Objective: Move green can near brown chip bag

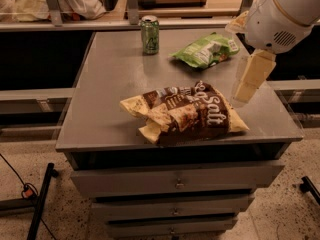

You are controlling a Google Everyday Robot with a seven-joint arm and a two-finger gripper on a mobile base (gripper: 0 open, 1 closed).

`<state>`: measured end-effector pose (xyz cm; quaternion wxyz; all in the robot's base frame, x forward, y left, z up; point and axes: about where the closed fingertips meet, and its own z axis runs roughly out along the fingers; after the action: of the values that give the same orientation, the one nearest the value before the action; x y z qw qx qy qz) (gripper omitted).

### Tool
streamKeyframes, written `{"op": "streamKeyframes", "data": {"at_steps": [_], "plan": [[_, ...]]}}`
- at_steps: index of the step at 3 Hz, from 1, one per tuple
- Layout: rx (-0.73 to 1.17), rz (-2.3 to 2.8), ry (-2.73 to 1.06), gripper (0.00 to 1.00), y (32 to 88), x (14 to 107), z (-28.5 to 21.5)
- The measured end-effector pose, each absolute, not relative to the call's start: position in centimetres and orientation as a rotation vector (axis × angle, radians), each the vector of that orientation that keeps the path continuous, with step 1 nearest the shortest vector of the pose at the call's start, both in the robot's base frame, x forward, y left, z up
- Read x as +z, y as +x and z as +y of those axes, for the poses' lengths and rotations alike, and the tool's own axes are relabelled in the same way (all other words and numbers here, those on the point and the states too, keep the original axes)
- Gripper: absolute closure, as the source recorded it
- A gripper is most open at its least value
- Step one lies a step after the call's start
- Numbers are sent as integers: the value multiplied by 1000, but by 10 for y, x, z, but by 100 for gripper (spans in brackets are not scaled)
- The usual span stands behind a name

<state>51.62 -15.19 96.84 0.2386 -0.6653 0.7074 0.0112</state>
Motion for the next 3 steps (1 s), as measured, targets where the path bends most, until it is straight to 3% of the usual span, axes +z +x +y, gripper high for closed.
{"op": "streamKeyframes", "data": {"at_steps": [2,3], "plan": [[57,1927,-1797,0,522,970,-151],[132,1833,-1725,0,558,978,-146]]}}
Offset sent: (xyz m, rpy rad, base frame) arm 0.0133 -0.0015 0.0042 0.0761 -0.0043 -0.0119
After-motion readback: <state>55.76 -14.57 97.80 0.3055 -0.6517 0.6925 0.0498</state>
